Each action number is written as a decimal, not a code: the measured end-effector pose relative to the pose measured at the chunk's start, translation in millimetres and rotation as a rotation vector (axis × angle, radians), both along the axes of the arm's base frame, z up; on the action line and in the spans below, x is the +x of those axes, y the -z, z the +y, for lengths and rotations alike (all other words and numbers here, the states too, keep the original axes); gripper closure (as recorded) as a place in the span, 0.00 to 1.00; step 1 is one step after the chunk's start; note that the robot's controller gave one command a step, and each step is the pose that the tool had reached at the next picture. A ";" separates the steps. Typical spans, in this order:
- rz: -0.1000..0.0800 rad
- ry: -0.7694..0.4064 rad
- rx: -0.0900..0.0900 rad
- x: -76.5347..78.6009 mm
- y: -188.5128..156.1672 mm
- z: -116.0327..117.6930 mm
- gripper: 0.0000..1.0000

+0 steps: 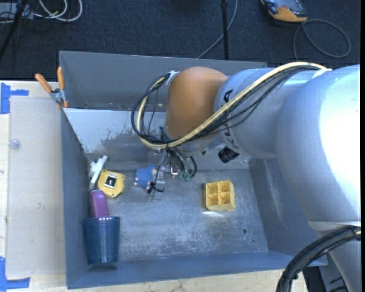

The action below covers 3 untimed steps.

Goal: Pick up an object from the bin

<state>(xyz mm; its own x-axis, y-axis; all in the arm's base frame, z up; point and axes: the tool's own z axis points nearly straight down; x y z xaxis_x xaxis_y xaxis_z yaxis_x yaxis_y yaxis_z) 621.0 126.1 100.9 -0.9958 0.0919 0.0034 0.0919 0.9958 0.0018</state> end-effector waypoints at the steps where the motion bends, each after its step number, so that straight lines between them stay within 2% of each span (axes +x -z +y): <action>1: 0.003 -0.138 -0.002 1.1 26.5 3.0 0.00; 2: 0.000 -0.110 0.001 0.8 31.2 8.3 1.00; 3: 0.000 -0.109 0.001 0.8 31.2 8.2 1.00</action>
Offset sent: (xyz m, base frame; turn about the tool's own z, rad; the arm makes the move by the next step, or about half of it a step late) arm 0.0005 0.0084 -0.0309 -0.1089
